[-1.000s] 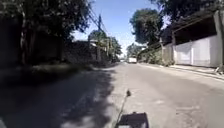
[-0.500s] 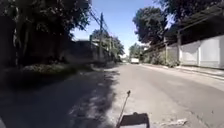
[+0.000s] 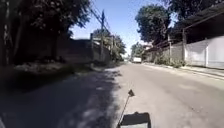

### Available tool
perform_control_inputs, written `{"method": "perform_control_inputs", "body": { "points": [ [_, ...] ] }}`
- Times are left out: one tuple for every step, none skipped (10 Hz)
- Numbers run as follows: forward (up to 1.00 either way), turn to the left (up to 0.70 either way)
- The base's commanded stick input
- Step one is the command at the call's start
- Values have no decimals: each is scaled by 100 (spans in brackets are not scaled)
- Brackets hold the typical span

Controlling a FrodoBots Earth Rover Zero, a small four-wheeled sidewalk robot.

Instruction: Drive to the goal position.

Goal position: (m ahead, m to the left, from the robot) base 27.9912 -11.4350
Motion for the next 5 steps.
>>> {"method": "perform_control_inputs", "body": {
  "points": [
    [100,0],
    [100,0],
    [100,0],
    [100,0],
    [100,0]
  ]
}}
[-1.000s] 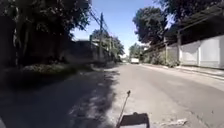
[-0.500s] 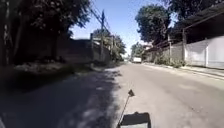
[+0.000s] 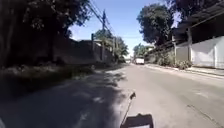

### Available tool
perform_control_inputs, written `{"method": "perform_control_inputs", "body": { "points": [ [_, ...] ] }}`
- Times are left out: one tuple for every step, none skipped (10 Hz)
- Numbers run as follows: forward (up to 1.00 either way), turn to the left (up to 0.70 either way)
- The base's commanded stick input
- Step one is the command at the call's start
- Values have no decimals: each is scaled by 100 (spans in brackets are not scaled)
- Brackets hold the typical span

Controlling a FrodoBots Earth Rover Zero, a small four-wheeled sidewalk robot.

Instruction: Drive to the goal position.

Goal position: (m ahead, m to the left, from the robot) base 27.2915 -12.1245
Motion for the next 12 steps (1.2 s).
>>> {"method": "perform_control_inputs", "body": {
  "points": [
    [100,0],
    [100,0],
    [100,0],
    [100,0],
    [100,0],
    [100,0],
    [100,0],
    [100,0],
    [100,0],
    [100,0],
    [100,-5],
    [100,-26]
  ]
}}
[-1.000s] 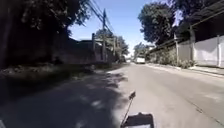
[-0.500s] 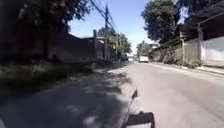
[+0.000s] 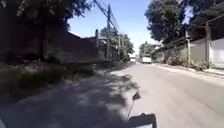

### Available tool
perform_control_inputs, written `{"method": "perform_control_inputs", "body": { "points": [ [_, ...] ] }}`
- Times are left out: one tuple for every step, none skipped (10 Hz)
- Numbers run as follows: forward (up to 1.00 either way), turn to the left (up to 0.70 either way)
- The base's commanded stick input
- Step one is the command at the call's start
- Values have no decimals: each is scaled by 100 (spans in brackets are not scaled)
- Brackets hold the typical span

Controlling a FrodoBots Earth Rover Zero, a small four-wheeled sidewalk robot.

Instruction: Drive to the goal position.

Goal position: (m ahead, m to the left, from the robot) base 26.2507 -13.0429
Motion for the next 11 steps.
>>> {"method": "perform_control_inputs", "body": {
  "points": [
    [100,-40],
    [100,-40],
    [100,-40],
    [100,-40],
    [100,-6],
    [100,-3],
    [100,-2],
    [100,-1],
    [100,0],
    [100,2],
    [100,16]
  ]
}}
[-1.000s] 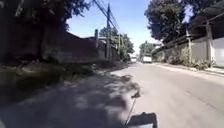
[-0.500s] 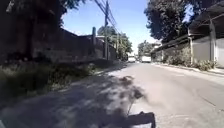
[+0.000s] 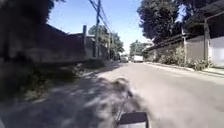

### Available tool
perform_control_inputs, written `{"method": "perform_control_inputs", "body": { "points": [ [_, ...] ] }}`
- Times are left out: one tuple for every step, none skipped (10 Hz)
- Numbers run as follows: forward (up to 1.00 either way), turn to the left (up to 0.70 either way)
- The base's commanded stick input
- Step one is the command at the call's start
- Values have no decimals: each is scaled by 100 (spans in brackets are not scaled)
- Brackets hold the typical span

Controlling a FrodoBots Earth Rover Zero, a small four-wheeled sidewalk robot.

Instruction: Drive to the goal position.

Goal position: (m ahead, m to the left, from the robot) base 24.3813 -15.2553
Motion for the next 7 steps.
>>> {"method": "perform_control_inputs", "body": {
  "points": [
    [100,37],
    [100,37],
    [100,37],
    [100,37],
    [100,3],
    [100,0],
    [100,0]
  ]
}}
